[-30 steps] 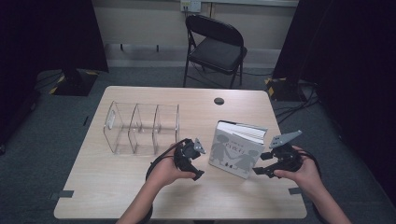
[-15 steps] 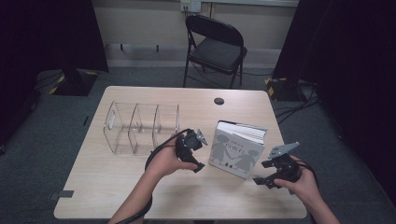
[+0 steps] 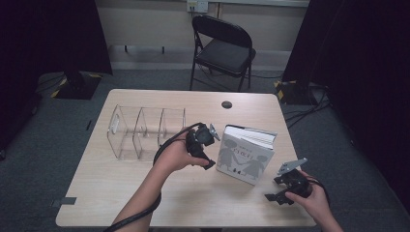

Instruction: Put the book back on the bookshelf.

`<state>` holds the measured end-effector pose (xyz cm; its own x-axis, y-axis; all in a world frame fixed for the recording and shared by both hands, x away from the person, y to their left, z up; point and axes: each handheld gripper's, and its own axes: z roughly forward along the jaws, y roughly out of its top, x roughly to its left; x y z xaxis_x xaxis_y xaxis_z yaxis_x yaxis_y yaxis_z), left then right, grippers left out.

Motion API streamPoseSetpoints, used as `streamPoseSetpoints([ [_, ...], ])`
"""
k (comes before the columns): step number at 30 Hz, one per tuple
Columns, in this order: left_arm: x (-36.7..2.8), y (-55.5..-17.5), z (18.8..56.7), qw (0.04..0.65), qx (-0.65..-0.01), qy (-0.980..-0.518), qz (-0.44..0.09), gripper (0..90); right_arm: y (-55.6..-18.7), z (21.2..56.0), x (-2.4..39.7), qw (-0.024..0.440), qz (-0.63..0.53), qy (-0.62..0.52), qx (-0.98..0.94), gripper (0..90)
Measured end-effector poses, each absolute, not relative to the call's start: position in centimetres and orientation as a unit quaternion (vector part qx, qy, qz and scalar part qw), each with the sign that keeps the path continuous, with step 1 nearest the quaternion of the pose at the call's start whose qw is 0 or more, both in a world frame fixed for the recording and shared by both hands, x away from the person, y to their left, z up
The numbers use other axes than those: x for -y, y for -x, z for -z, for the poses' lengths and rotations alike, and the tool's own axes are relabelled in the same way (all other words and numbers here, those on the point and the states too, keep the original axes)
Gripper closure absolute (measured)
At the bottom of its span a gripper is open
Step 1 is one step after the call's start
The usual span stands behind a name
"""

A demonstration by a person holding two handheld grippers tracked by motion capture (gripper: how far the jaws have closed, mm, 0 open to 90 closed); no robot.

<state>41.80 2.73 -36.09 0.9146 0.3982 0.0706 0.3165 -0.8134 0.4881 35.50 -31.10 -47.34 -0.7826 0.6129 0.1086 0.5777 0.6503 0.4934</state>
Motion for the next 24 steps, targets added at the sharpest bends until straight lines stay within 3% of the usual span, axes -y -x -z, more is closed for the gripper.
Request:
streamPoseSetpoints([
  [15, -1.7, -42.8, 34.2, 0.225, -0.178, -0.954, -0.082, 17.8, -33.9, 48.7, 31.2, 0.104, -0.301, -0.294, -0.901, 9.3],
  [24, -0.8, -43.4, 33.1, 0.221, -0.170, -0.957, -0.082, 17.8, -33.5, 49.1, 31.6, 0.112, -0.326, -0.295, -0.891, 9.3],
])
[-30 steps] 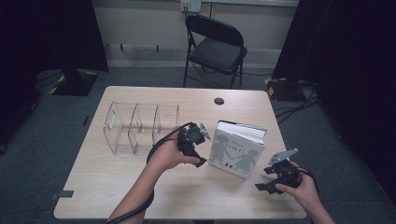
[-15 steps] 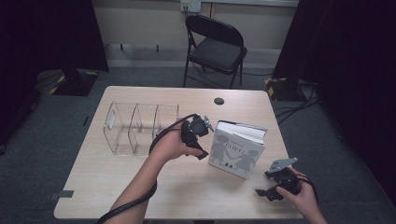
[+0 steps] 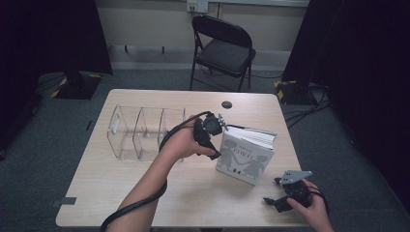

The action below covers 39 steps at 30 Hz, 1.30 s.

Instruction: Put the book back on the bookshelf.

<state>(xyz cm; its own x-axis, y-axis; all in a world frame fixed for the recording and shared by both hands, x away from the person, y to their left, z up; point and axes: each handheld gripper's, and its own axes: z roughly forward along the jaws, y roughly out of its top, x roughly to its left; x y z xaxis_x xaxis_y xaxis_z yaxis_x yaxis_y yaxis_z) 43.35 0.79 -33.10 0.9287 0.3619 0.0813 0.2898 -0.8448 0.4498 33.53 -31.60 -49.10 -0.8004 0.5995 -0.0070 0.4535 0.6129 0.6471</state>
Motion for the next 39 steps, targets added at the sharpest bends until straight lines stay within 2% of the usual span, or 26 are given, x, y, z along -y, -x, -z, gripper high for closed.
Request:
streamPoseSetpoints([
  [29, 3.4, -44.8, 31.2, 0.218, -0.117, -0.965, -0.091, 16.9, -33.2, 49.8, 31.9, 0.125, -0.366, -0.292, -0.874, 9.3],
  [33, 4.0, -44.6, 31.2, 0.219, -0.092, -0.967, -0.096, 18.8, -33.2, 49.9, 31.9, 0.126, -0.369, -0.291, -0.874, 9.3],
  [35, 4.2, -44.5, 31.2, 0.223, -0.085, -0.967, -0.090, 23.7, -33.2, 49.9, 31.9, 0.126, -0.369, -0.292, -0.874, 9.3],
  [39, 4.3, -44.3, 31.4, 0.228, -0.076, -0.966, -0.099, 23.3, -33.2, 49.9, 31.9, 0.126, -0.372, -0.292, -0.872, 9.3],
])
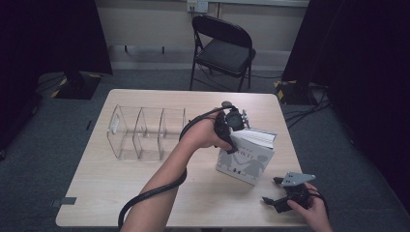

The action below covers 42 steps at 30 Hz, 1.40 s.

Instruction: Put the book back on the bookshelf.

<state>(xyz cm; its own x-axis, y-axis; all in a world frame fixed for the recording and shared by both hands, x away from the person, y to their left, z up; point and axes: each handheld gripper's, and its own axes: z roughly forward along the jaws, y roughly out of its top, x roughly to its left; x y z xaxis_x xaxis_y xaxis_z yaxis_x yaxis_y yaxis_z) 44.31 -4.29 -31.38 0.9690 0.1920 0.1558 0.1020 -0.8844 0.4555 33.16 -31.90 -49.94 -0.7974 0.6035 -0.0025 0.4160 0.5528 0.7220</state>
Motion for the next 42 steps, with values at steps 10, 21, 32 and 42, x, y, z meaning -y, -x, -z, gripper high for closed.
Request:
streamPoseSetpoints([
  [10, 3.7, -43.4, 30.7, 0.229, -0.058, -0.969, -0.074, 36.8, -33.2, 50.0, 31.8, 0.128, -0.374, -0.293, -0.871, 9.3],
  [21, 3.7, -42.3, 30.3, 0.228, -0.071, -0.970, -0.055, 46.2, -33.2, 50.0, 31.7, 0.126, -0.375, -0.292, -0.871, 9.3],
  [32, 4.5, -42.9, 30.5, 0.195, -0.061, -0.976, -0.078, 41.5, -33.3, 50.0, 31.7, 0.126, -0.375, -0.291, -0.871, 9.3],
  [42, 4.8, -43.1, 30.6, 0.195, -0.059, -0.976, -0.077, 40.8, -33.3, 50.0, 31.7, 0.127, -0.375, -0.290, -0.871, 9.4],
])
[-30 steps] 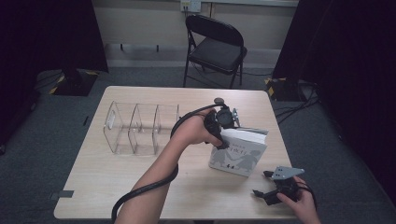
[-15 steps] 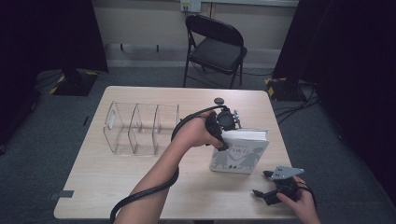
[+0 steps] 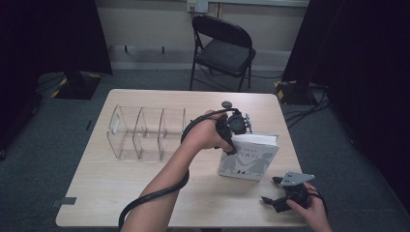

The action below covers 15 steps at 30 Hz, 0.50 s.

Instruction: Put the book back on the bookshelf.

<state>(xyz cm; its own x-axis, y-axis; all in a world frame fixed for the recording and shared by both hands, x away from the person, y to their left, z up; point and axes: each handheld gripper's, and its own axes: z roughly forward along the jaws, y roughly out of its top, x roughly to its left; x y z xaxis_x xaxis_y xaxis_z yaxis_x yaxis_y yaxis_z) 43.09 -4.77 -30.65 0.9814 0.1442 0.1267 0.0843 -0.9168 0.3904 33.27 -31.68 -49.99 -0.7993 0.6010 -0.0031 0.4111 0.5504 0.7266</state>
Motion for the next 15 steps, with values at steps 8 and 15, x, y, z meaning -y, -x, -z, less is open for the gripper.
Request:
streamPoseSetpoints([
  [8, 4.6, -42.0, 30.3, 0.208, -0.065, -0.975, -0.045, 49.7, -33.3, 50.0, 31.6, 0.125, -0.375, -0.291, -0.871, 9.3],
  [15, 4.7, -41.6, 30.1, 0.200, -0.074, -0.976, -0.039, 52.4, -33.3, 50.0, 31.6, 0.126, -0.375, -0.290, -0.871, 9.4],
])
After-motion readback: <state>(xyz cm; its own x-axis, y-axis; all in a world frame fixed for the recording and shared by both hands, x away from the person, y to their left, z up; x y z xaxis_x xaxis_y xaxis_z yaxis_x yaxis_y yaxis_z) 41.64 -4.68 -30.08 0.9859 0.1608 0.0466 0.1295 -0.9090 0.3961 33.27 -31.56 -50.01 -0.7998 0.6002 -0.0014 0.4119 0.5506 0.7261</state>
